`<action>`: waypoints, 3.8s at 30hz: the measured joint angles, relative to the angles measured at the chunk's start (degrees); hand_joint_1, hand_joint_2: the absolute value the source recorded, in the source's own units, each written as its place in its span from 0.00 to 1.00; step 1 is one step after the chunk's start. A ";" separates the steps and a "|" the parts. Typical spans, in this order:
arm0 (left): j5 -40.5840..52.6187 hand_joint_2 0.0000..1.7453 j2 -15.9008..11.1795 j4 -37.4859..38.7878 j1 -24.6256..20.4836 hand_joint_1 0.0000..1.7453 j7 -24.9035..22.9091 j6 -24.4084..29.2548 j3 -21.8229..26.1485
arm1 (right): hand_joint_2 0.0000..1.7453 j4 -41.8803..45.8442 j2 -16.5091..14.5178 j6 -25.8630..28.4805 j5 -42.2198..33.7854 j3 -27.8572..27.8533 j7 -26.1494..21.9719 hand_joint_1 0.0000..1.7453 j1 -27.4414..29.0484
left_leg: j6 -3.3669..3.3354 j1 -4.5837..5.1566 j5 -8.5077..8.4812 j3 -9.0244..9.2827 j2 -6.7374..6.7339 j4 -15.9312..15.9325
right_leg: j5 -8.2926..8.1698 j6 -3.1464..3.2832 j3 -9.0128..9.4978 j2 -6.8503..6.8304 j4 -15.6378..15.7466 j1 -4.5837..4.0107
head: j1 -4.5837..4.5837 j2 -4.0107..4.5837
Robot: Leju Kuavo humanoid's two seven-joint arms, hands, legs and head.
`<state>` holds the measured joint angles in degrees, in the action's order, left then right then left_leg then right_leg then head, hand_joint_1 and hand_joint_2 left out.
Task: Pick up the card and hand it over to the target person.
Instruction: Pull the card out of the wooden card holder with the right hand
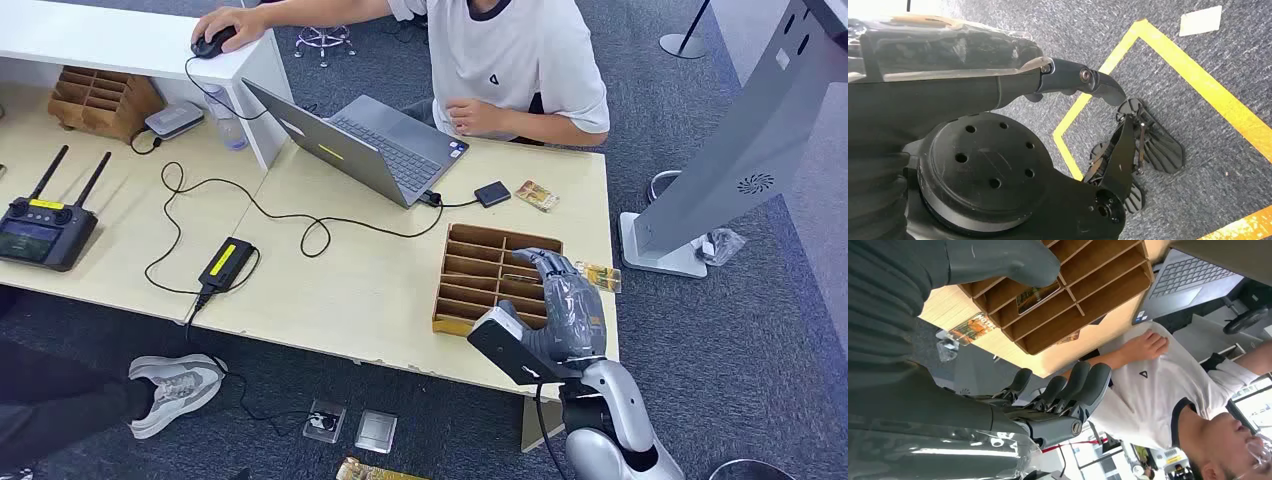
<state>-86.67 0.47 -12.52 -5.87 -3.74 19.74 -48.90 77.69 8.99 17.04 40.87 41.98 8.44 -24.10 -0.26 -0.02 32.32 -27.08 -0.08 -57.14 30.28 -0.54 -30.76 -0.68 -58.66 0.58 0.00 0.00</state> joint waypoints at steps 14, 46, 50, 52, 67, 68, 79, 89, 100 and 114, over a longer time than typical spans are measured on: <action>1.68 1.00 -1.25 0.31 0.02 0.00 -0.36 -2.66 -2.04 | 1.00 -14.49 -4.05 1.86 0.60 1.22 -2.20 0.37 -5.95 | 0.00 -0.01 0.01 0.06 -0.06 0.02 | 0.00 0.00 0.04 0.05 -0.01 -0.01 | 0.00 0.00; 1.76 1.00 -1.46 0.48 0.09 0.00 -0.08 -3.45 -3.13 | 1.00 -26.66 -6.76 4.58 0.11 1.18 -6.32 0.43 -8.54 | 0.01 0.00 -0.01 -0.03 0.01 0.00 | 0.00 0.00 -0.02 -0.01 -0.03 0.00 | 0.00 0.00; 1.66 1.00 -1.43 0.48 0.10 0.00 0.03 -3.41 -3.06 | 1.00 -26.70 -7.04 4.54 0.17 1.43 -6.29 0.46 -8.63 | 0.00 0.00 0.01 -0.01 0.02 -0.02 | 0.03 0.00 -0.01 -0.03 -0.05 0.00 | 0.00 0.00; 1.65 1.00 -1.42 0.48 0.11 0.00 0.07 -3.40 -3.05 | 1.00 -26.76 -7.12 4.54 0.19 1.49 -6.28 0.47 -8.66 | 0.00 0.00 0.01 -0.01 0.03 -0.03 | 0.03 0.00 0.00 -0.05 -0.05 0.01 | 0.00 0.00; 1.96 1.00 -1.63 0.42 0.11 0.00 0.31 -4.10 -3.58 | 1.00 -28.30 -6.99 5.43 0.03 1.31 -6.74 0.46 -9.07 | 0.01 0.00 -0.04 -0.05 0.05 0.01 | -0.02 0.00 -0.03 -0.05 0.00 0.00 | 0.00 0.00; 1.97 1.00 -1.64 0.42 0.11 0.00 0.32 -4.14 -3.61 | 1.00 -28.35 -7.01 5.47 0.00 1.30 -6.74 0.46 -9.09 | 0.01 0.00 -0.04 -0.05 0.04 0.01 | -0.02 0.00 -0.03 -0.04 -0.01 0.00 | 0.00 0.00; 1.73 1.00 -1.76 0.48 0.08 0.00 0.48 -4.35 -3.87 | 1.00 -27.66 -6.50 5.83 -0.91 1.66 -6.21 0.43 -9.42 | 0.00 0.00 -0.01 -0.06 0.07 -0.03 | 0.01 0.00 -0.03 -0.07 -0.04 0.00 | 0.00 0.00; 1.53 1.00 -2.06 0.51 0.05 0.00 0.26 -4.76 -4.11 | 1.00 -25.83 -5.06 5.61 -1.29 1.75 -4.14 0.43 -8.77 | 0.00 0.00 -0.02 -0.07 0.13 -0.03 | 0.02 -0.01 -0.02 -0.14 -0.03 0.00 | 0.00 0.00; 0.86 1.00 -1.79 0.48 0.05 0.00 0.30 -4.14 -3.48 | 1.00 -24.92 -4.79 4.71 -1.12 1.71 -3.67 0.43 -8.52 | -0.01 0.00 -0.02 -0.06 0.13 -0.04 | 0.03 -0.01 -0.02 -0.13 -0.03 0.00 | 0.00 0.00; 0.65 1.00 -1.76 0.31 0.05 0.00 0.39 -3.86 -3.53 | 1.00 -24.99 -4.88 4.63 -0.97 1.22 -3.77 0.83 -8.50 | 0.04 -0.04 -0.22 -0.14 0.10 0.17 | -0.20 0.02 -0.08 -0.06 0.20 -0.04 | 0.00 0.00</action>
<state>-86.03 -1.29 -12.21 -5.82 -3.35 15.88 -52.43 52.71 4.11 21.68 39.90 43.21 4.67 -32.60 -0.22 -0.06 32.10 -27.22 0.03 -56.97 30.08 -0.52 -30.84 -0.75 -58.45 0.54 0.00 0.00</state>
